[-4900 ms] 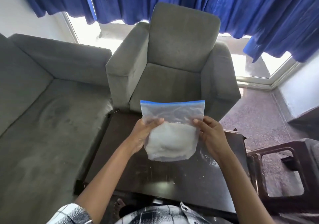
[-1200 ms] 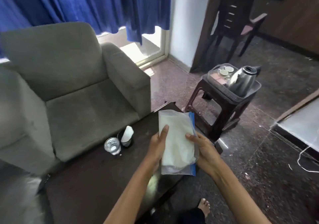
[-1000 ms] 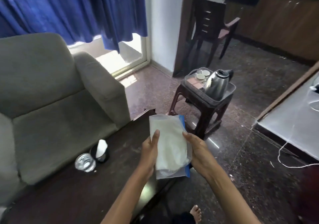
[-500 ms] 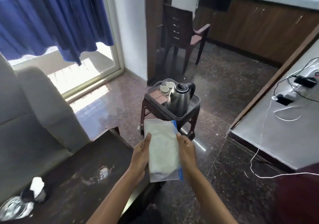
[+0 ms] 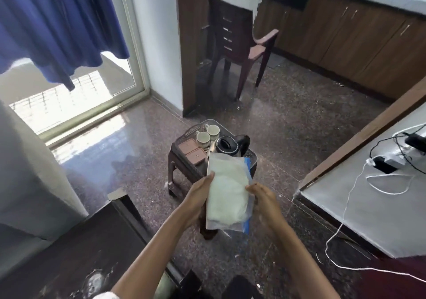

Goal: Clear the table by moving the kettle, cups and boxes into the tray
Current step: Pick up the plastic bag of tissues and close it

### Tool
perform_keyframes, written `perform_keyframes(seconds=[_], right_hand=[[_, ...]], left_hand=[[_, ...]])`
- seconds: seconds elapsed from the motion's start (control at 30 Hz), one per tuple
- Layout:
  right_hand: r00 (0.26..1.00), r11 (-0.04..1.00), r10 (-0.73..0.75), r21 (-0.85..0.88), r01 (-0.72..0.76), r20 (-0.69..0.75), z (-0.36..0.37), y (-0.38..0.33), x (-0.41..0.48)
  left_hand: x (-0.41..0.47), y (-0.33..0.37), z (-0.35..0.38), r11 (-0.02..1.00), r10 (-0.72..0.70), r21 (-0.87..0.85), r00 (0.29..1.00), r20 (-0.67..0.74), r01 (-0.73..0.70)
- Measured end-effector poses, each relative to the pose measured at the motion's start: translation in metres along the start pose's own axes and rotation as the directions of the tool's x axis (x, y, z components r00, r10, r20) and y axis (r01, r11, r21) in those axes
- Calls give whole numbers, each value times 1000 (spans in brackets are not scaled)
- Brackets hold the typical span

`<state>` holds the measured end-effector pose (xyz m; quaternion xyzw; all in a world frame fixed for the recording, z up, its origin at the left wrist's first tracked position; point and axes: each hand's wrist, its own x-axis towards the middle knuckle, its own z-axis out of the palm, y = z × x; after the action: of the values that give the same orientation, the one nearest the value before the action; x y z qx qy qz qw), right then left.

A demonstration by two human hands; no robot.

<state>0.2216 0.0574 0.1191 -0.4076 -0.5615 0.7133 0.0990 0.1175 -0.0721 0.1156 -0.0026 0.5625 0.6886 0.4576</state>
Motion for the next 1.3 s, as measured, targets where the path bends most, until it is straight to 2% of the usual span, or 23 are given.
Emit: perform_keyframes(seconds=[0.13, 0.23, 0.37, 0.4, 0.47, 0.53, 0.57, 0.67, 0.8, 0.87, 1.03, 1.13, 1.3], right_hand=[[999, 999, 46, 22, -46, 0, -21, -23, 54], [999, 998, 45, 46, -43, -26, -38, -44, 106], [988, 999, -31, 7, 32, -152, -66, -78, 189], [979, 998, -52, -38, 45, -197, -72, -87, 210], [958, 985, -117, -154, 78, -260, -84, -98, 251], [951, 956, -173, -277, 99, -257, -89, -103, 292], [955, 936, -189, -337, 105, -228, -90, -104, 312], [974, 863, -186, -496, 100, -127, -82, -98, 361], [985, 751, -169, -646, 137, 12, -60, -90, 391], [988, 704, -138, -695, 149, 72, -49, -84, 402], [987, 580, -59, -799, 156, 150, -28, -65, 417], [988, 540, -27, -829, 141, 151, -23, -52, 419], [984, 510, 45, -851, 127, 173, -18, -37, 422]], left_hand=[[50, 16, 14, 1000, 9, 2, 1000, -3, -9], [89, 32, 24, 990, 55, 128, 998, -13, -53], [147, 53, 36, 918, 202, 376, 964, -170, -126], [163, 55, 38, 865, 266, 482, 941, -207, -139], [193, 52, 40, 669, 372, 737, 901, -224, -93], [218, 50, 43, 450, 396, 893, 899, -187, -13], [229, 49, 44, 374, 368, 927, 912, -181, 33], [252, 46, 51, 266, 219, 951, 951, -219, 158], [264, 40, 51, 150, 101, 961, 964, -247, 230], [268, 42, 51, 138, 76, 956, 960, -270, 258], [268, 45, 52, 189, 75, 945, 955, -286, 268], [265, 45, 52, 223, 87, 937, 951, -296, 271], [261, 50, 55, 219, 89, 934, 947, -309, 284]])
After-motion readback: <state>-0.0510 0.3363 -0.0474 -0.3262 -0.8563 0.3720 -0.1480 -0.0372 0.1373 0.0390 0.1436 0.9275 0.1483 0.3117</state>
